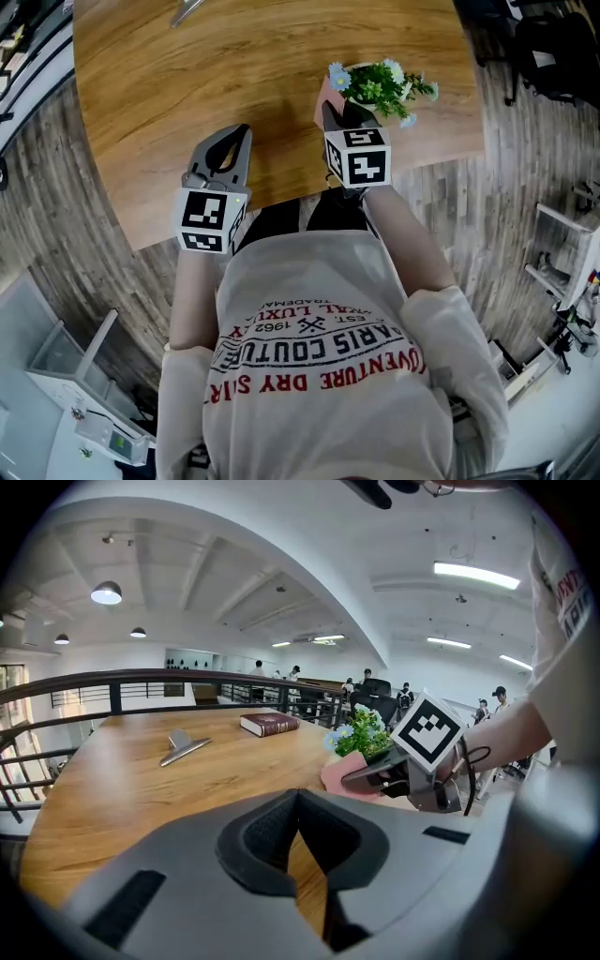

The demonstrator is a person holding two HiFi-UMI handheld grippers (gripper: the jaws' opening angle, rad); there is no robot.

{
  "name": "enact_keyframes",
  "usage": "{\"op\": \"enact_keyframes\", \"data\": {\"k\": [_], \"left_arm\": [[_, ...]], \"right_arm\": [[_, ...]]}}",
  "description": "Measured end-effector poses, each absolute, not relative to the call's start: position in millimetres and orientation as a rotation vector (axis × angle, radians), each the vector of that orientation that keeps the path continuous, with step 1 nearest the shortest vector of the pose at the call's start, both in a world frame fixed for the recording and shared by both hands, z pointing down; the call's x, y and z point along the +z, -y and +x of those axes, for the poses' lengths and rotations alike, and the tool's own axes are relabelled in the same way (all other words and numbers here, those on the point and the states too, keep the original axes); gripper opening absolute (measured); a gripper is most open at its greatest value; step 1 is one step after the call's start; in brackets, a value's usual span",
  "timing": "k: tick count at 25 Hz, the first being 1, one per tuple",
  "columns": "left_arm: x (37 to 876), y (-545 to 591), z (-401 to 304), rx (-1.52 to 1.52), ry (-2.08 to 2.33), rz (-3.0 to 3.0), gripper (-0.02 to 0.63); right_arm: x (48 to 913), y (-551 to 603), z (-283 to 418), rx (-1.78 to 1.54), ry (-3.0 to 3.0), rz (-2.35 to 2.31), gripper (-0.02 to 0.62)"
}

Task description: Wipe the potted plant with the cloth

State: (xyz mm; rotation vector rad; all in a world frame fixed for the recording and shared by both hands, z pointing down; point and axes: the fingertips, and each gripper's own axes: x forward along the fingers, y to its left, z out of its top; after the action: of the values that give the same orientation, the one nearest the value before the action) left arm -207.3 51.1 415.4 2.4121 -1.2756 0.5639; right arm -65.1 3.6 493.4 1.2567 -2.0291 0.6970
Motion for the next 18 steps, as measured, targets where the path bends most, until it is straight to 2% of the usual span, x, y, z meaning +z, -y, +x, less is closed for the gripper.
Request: {"op": "enact_keyframes", "data": {"k": [10, 18], "left_arm": [[427, -56, -197, 0.581, 1.223, 2.415, 0.015], [432, -55, -182, 0.584, 1.167, 2.432, 0.015]], "right_arm": [[502, -16, -39, 0.96, 1.998, 1.416, 0.04], [507, -26, -13, 1.015, 1.959, 1.455, 0.04]]}}
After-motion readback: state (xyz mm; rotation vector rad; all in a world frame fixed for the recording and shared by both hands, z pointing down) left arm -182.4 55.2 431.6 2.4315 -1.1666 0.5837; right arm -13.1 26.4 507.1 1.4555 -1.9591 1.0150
